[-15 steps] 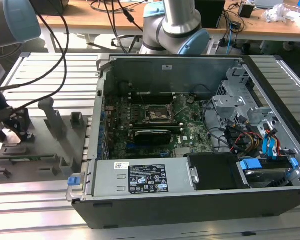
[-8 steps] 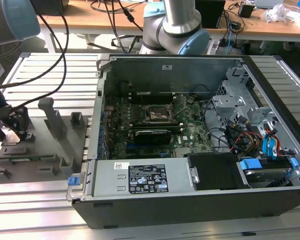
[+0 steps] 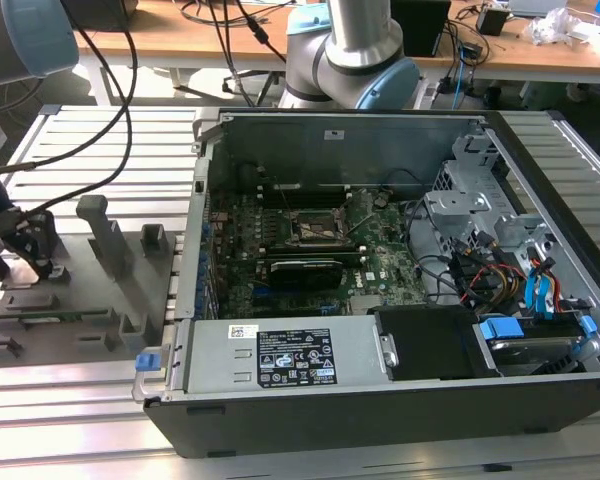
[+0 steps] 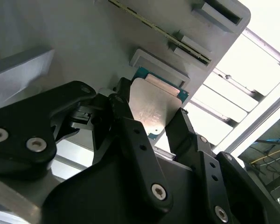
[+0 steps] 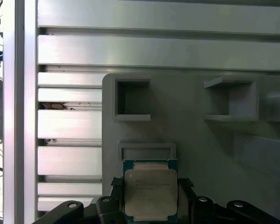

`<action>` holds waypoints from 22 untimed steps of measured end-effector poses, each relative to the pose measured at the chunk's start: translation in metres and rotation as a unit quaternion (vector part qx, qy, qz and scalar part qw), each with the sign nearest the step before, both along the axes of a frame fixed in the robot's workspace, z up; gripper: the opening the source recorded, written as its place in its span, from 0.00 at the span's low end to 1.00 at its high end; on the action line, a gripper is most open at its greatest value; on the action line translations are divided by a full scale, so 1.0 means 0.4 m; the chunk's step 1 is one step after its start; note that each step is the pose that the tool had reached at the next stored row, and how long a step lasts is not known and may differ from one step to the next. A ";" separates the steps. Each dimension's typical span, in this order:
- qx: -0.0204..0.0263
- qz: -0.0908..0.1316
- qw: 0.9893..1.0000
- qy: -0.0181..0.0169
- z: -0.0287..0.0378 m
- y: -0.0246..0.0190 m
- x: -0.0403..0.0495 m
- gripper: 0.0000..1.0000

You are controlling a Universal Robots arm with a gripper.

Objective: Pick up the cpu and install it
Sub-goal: 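Pick up the cpu and move it towards the insertion slot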

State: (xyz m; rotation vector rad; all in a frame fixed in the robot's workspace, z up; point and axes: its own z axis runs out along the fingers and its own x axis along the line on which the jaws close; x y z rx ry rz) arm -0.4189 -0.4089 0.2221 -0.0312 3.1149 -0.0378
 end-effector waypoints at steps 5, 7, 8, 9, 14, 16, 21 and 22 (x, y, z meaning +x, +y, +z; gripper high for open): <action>0.000 0.000 1.000 0.000 0.008 0.000 0.000 0.55; 0.000 0.000 1.000 0.000 0.011 0.000 0.000 0.55; 0.000 0.000 1.000 0.000 0.012 0.000 0.000 0.55; 0.000 0.000 1.000 0.000 0.013 0.000 0.000 0.55; 0.000 0.000 1.000 0.000 0.020 0.000 0.000 0.55; 0.000 0.000 1.000 0.000 0.023 0.000 0.000 0.55; 0.000 0.000 1.000 0.000 0.030 0.000 0.000 0.55; 0.000 0.000 1.000 0.000 0.035 0.000 0.000 0.55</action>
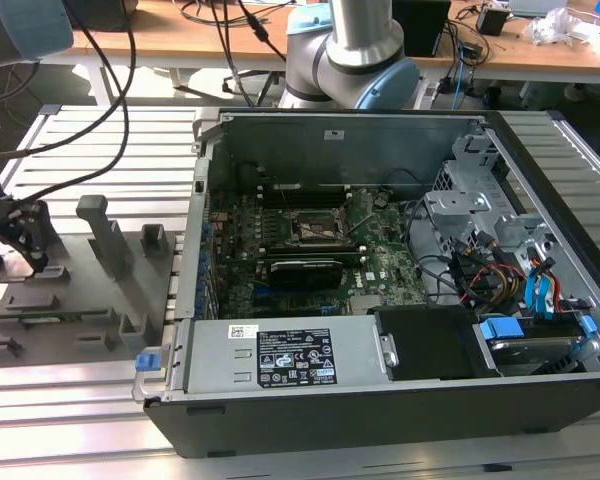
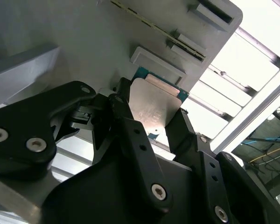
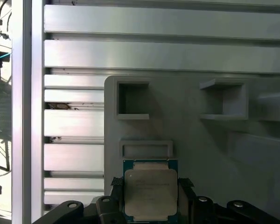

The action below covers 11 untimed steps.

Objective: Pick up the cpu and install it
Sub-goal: 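Pick up the cpu and move it towards the insertion slot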

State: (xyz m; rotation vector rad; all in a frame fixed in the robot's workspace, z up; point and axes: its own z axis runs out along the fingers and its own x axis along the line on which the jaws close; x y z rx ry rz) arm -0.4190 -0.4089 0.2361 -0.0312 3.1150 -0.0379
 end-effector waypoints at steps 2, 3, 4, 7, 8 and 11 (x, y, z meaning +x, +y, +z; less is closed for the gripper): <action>0.000 0.000 1.000 0.000 0.020 0.000 0.000 0.55; 0.000 0.000 1.000 0.000 0.027 0.000 0.000 0.55; 0.000 0.000 1.000 0.000 0.028 0.000 0.000 0.55; 0.000 0.000 1.000 0.000 0.032 0.000 0.000 0.55; 0.000 0.000 1.000 0.000 0.033 0.000 0.000 0.55; 0.000 0.000 1.000 0.000 0.037 0.000 0.000 0.55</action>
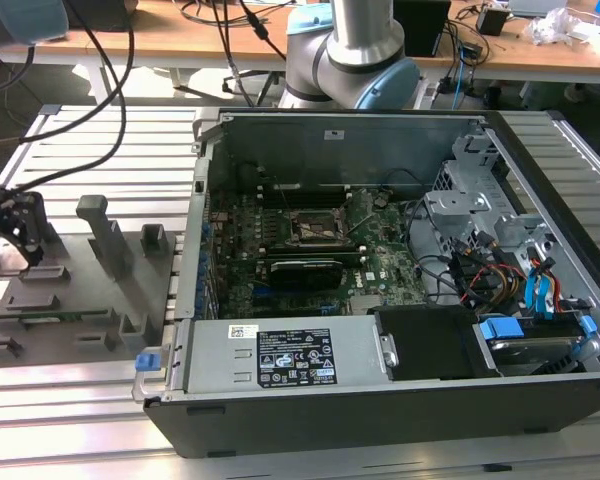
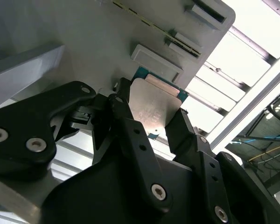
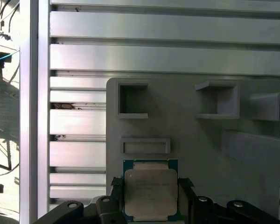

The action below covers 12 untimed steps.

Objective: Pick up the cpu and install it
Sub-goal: 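Pick up the cpu and move it towards the insertion slot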

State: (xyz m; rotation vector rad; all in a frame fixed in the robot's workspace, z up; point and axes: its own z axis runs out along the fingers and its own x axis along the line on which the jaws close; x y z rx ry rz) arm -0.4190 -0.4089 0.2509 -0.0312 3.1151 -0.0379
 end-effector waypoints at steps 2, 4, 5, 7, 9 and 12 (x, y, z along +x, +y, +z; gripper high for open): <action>0.000 0.000 1.000 0.000 0.003 0.000 0.000 0.55; 0.000 0.000 1.000 0.000 0.005 0.000 0.000 0.55; 0.000 0.000 1.000 0.000 0.006 0.000 0.000 0.55; 0.000 0.000 1.000 0.000 0.011 0.000 0.000 0.55; 0.000 0.000 1.000 0.000 0.014 0.000 0.000 0.55; 0.000 0.000 1.000 0.000 0.020 0.000 0.000 0.55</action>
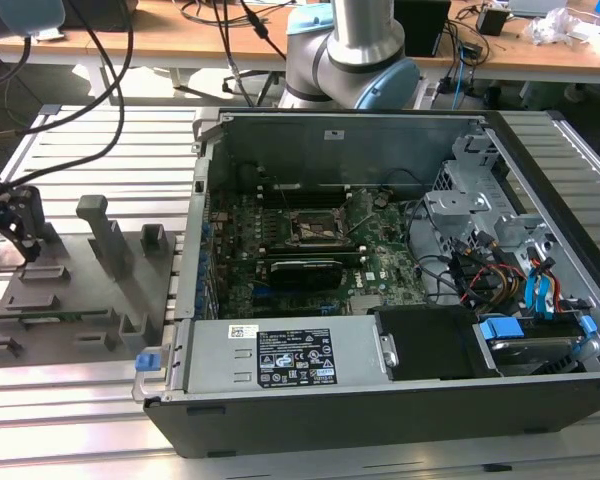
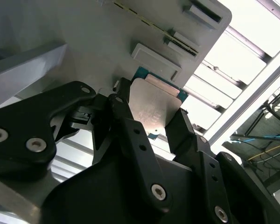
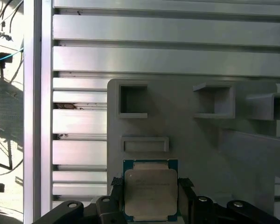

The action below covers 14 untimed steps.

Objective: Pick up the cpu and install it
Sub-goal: 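Pick up the cpu and move it towards the insertion slot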

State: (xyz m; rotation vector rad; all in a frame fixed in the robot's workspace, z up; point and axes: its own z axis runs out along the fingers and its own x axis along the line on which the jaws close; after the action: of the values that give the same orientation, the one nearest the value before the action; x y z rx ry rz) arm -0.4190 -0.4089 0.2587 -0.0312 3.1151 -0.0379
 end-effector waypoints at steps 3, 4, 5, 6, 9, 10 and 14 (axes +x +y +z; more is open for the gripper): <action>0.000 0.000 1.000 0.000 0.003 0.000 0.000 0.55; 0.000 0.000 1.000 0.000 0.004 0.000 0.000 0.55; 0.000 0.000 1.000 0.000 0.006 0.000 0.000 0.55; 0.000 0.000 1.000 0.000 0.007 0.000 0.000 0.55; 0.000 0.000 1.000 0.000 0.009 0.000 0.000 0.55; 0.000 0.000 1.000 0.000 0.011 0.000 0.000 0.55; 0.000 0.000 1.000 0.000 0.017 0.000 0.000 0.55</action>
State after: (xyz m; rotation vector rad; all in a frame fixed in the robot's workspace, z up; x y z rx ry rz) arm -0.4190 -0.4089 0.2657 -0.0312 3.1150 -0.0379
